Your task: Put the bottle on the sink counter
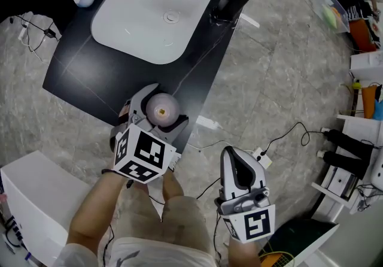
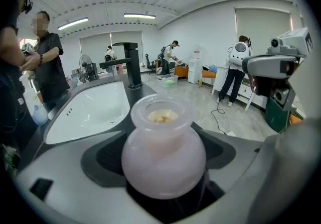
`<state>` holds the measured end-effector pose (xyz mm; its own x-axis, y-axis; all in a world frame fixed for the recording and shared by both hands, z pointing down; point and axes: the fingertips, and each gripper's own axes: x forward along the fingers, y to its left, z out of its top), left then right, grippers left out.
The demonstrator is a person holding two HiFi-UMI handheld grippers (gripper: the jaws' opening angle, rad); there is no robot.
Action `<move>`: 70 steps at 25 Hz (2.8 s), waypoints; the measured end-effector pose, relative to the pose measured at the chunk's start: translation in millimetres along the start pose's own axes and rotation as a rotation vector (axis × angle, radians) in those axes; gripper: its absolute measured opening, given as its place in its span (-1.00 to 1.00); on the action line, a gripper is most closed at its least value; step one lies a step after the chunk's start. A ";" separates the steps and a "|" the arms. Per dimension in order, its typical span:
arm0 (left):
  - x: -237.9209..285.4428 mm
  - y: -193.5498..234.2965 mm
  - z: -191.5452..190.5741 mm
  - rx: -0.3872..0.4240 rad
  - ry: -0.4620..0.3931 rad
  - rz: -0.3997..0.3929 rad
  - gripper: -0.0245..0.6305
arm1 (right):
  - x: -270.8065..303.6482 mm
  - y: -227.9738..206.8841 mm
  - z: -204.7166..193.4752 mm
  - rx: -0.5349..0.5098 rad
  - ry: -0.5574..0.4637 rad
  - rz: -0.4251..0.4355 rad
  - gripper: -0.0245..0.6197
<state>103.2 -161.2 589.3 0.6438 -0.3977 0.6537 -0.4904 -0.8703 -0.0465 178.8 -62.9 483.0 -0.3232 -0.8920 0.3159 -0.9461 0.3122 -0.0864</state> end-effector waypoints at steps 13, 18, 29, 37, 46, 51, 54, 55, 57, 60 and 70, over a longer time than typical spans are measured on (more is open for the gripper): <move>-22.0 3.4 6.8 -0.029 -0.067 -0.012 0.43 | 0.6 12.3 15.4 -0.016 -0.016 -0.002 -0.89; -37.6 3.5 8.5 -0.038 -0.107 -0.018 0.43 | -5.7 25.0 21.6 -0.027 -0.024 -0.017 -0.89; -95.1 12.6 8.0 -0.044 -0.189 0.016 0.42 | -37.0 66.5 45.4 -0.053 -0.047 -0.098 -0.89; -176.8 27.4 36.8 -0.048 -0.243 0.080 0.19 | -81.1 97.2 97.9 -0.069 -0.090 -0.147 -0.89; -252.7 50.5 78.1 -0.086 -0.355 0.160 -0.48 | -109.7 95.4 160.5 -0.160 -0.160 -0.185 -0.89; -293.3 68.4 104.6 -0.067 -0.425 0.261 -0.82 | -112.1 86.7 192.8 -0.201 -0.212 -0.183 -0.89; -318.9 77.0 120.2 -0.069 -0.459 0.300 -0.88 | -113.6 79.1 212.7 -0.205 -0.253 -0.181 -0.89; -326.8 79.4 124.6 -0.070 -0.466 0.314 -0.88 | -114.0 76.7 218.7 -0.202 -0.264 -0.177 -0.89; -343.0 83.2 131.6 -0.067 -0.476 0.349 -0.88 | -115.6 73.3 229.6 -0.196 -0.283 -0.163 -0.89; -371.3 93.8 141.9 -0.068 -0.515 0.413 -0.88 | -114.1 67.4 246.2 -0.203 -0.318 -0.153 -0.89; -455.8 106.1 160.3 -0.118 -0.662 0.510 -0.88 | -120.6 48.4 275.9 -0.138 -0.388 -0.123 -0.89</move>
<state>-148.1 -118.9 165.3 0.5198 -0.8543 -0.0054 -0.8492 -0.5160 -0.1123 166.1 -30.3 180.0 -0.2172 -0.9739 -0.0653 -0.9748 0.2130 0.0658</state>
